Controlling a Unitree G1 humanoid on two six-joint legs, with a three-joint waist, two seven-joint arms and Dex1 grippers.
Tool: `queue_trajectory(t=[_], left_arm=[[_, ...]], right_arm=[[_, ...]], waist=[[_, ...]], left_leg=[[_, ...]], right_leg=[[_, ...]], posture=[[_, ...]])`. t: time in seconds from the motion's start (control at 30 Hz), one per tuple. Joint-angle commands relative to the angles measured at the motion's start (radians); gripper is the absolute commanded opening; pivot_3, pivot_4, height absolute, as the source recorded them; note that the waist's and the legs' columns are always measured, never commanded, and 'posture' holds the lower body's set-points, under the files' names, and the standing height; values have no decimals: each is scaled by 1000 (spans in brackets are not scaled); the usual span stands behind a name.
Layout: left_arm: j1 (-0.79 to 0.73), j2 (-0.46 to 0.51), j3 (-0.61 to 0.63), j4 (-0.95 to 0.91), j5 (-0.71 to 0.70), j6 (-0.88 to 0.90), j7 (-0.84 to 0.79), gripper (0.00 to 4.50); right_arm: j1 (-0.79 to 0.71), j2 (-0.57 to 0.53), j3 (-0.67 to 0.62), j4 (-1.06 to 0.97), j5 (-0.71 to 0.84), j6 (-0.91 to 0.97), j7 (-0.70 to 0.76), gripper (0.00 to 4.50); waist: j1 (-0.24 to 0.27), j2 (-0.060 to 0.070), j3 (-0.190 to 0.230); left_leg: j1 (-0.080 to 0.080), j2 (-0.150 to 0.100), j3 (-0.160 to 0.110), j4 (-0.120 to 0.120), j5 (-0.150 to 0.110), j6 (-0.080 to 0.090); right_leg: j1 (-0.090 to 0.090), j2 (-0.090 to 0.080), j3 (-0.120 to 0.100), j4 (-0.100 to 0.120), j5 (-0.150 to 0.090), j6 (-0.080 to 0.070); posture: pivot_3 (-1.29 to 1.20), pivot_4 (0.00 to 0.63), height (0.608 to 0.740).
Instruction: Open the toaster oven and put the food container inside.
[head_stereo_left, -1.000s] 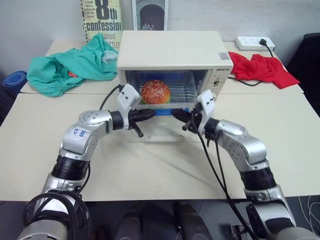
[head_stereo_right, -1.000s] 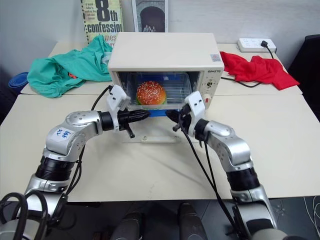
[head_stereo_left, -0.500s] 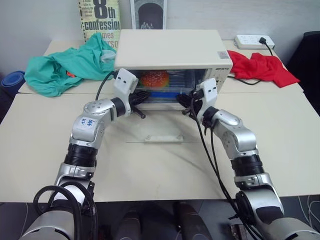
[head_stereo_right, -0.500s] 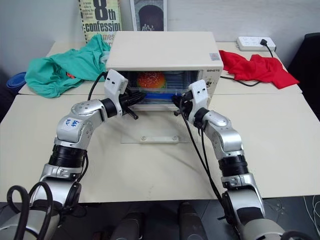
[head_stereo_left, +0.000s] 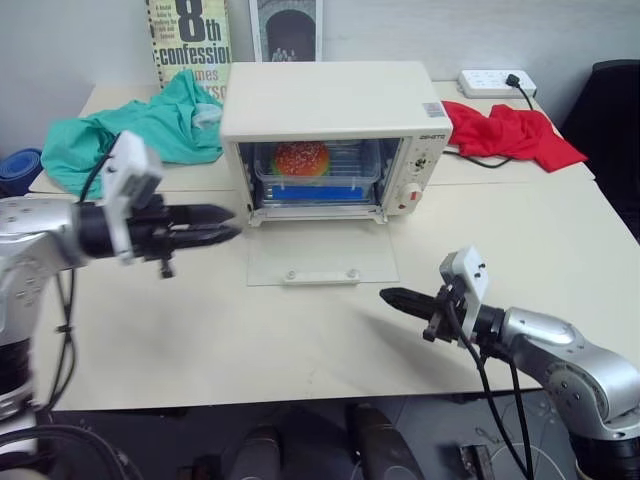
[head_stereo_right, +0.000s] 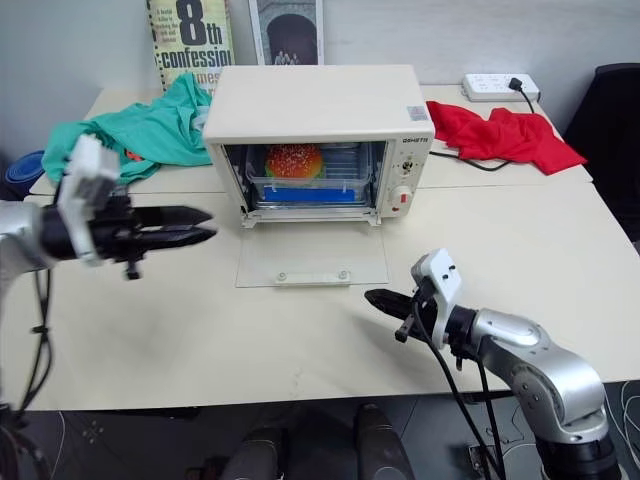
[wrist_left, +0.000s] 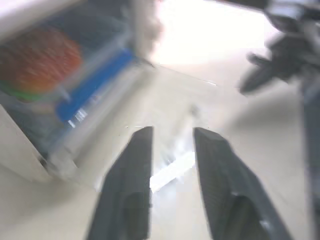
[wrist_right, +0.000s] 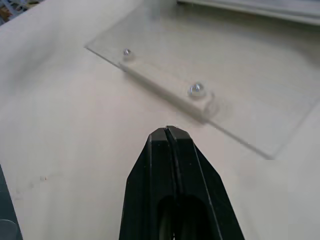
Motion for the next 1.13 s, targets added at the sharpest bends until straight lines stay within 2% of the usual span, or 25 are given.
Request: queue_trajectory(t=[0.03, 0.23, 0.37, 0.53, 0.67, 0.93, 1.0, 1.03, 1.13], left_arm=[[10, 59, 35, -1, -29, -32, -89, 2702], [-29, 97, 46, 5, -81, -27, -140, 4475], [-63, 84, 24, 19, -51, -62, -119, 4475], [-47, 94, 19, 33, -30, -81, -116, 4475], [-59, 84, 18, 56, -24, -94, -104, 4500], [-92, 100, 32, 121, -31, -109, -121, 4500], [-105, 106, 37, 144, -33, -111, -128, 4500], [-114, 110, 39, 159, -29, -119, -131, 4500], [-128, 121, 35, 183, -12, -138, -132, 4500]], right_arm=[[-16, 63, 36, 71, -82, -51, -86, 0], [-81, 153, 72, 249, -196, -153, -134, 0], [-153, 190, 50, 279, -180, -173, -120, 0], [-231, 193, -86, 154, 18, -100, -102, 0], [-322, 75, -194, 107, 139, -1, -90, 791], [-299, -345, -371, 99, 288, 85, 224, 3547], [-283, -401, -396, 110, 309, 85, 269, 4256], [-289, -414, -404, 125, 313, 86, 266, 4463], [-301, -424, -414, 151, 309, 77, 254, 4463]], waist=[[-1, 0, 0], [0, 0, 0], [-2, 0, 0], [-4, 1, 1], [-2, 1, 1], [5, 1, 1], [4, 1, 1], [0, 1, 1], [-5, 1, 1]], left_leg=[[0, 0, 0, 0, 0, 1], [-2, 0, -1, 0, 0, 1], [-4, 0, 0, -1, 0, 1], [-4, 1, 0, -2, 0, 1], [-4, 1, 0, -2, 0, 1], [-5, 0, 1, -3, -1, 2], [-5, 0, 1, -3, -1, 2], [-4, 1, 1, -3, -1, 3], [-3, 1, 3, -1, 0, 3]], right_leg=[[1, 1, 0, -2, 0, -1], [-1, 0, 0, -1, 2, 3], [-4, 0, 0, -1, 2, 3], [-6, 0, 0, 3, 2, 3], [-6, 0, 0, 3, 2, 3], [-6, 0, 0, 0, 2, 3], [-6, 0, 0, 1, 2, 3], [-6, 0, 0, 1, 2, 3], [-6, 1, 2, 3, 2, 3]], posture=[[0, 150, 740], [0, 150, 740], [0, 150, 740], [0, 150, 740], [0, 150, 740], [0, 150, 740], [0, 150, 740], [0, 150, 740], [0, 150, 740]])
